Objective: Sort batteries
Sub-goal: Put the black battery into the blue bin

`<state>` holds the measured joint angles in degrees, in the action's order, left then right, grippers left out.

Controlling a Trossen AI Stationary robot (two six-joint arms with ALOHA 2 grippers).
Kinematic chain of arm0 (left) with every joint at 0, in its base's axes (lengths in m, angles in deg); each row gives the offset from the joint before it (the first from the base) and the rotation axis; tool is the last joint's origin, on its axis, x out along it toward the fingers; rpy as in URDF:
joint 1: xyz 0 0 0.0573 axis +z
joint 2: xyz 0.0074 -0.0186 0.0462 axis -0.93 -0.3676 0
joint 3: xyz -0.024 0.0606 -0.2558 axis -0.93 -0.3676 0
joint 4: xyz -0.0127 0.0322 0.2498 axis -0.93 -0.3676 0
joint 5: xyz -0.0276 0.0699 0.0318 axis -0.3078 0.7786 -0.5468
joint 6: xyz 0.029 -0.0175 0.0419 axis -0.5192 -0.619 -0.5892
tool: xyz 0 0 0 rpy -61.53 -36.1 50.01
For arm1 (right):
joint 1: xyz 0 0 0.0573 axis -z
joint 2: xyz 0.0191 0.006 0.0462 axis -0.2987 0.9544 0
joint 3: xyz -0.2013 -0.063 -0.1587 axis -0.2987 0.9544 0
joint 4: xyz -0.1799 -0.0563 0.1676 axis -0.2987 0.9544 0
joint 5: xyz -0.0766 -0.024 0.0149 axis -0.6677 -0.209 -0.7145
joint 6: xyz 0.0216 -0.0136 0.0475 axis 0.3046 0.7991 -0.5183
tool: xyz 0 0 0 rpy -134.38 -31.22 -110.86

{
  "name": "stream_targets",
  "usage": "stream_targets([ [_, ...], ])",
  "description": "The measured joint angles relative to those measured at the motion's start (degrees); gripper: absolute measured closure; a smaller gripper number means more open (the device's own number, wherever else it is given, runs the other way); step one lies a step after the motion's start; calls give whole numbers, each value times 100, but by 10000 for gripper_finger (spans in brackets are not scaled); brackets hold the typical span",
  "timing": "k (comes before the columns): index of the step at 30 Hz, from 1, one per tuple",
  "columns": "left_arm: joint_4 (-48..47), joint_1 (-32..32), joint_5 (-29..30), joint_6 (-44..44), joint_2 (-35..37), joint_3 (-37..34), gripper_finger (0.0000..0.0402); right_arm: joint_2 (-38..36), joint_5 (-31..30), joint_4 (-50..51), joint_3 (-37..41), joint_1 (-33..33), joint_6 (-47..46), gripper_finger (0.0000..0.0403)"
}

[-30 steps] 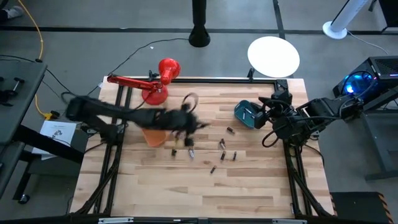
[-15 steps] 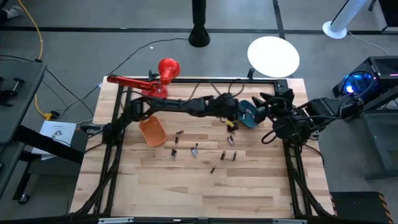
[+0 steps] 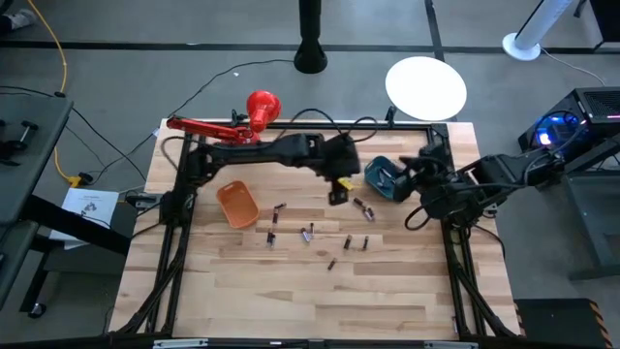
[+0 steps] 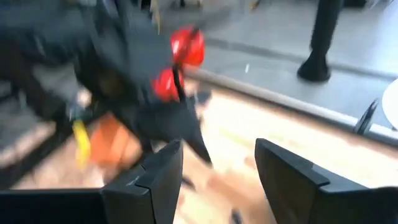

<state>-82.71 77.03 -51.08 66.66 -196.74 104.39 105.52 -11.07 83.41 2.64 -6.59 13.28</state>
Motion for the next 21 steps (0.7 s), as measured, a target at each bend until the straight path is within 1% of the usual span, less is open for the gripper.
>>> stream_targets([
  [1,245,-42,-63,95,270,-413,216,80,238,65,0,1,1,208],
  [3,1029,-175,-167,368,910,-1462,220,281,739,199,0,72,1,208],
  [5,2059,-347,-212,827,1634,-2652,222,535,1233,379,0,214,3,208],
  [7,3138,-535,-184,1395,2375,-3840,222,835,1580,501,1,475,48,208],
  [9,4068,-729,104,1991,3023,-4856,223,1120,1926,414,79,844,401,208],
  [11,4774,-954,596,2475,3632,-5702,223,1370,2504,-77,349,1341,1084,208],
  [14,5302,-1231,1332,2865,4366,-6467,223,1708,3690,-1277,1003,2167,2380,208],
  [16,5268,-1350,1725,2987,4757,-6695,223,1940,4350,-1842,1447,2707,2967,208],
  [17,5245,-1397,1895,3009,4911,-6760,223,2057,4618,-1982,1639,2947,3120,208],
  [19,5172,-1468,2141,3010,5198,-6815,223,2299,5010,-2083,1965,3370,3304,208],
  [21,5195,-1550,2311,2929,5386,-6811,223,2504,5169,-2151,2194,3630,3413,208],
])
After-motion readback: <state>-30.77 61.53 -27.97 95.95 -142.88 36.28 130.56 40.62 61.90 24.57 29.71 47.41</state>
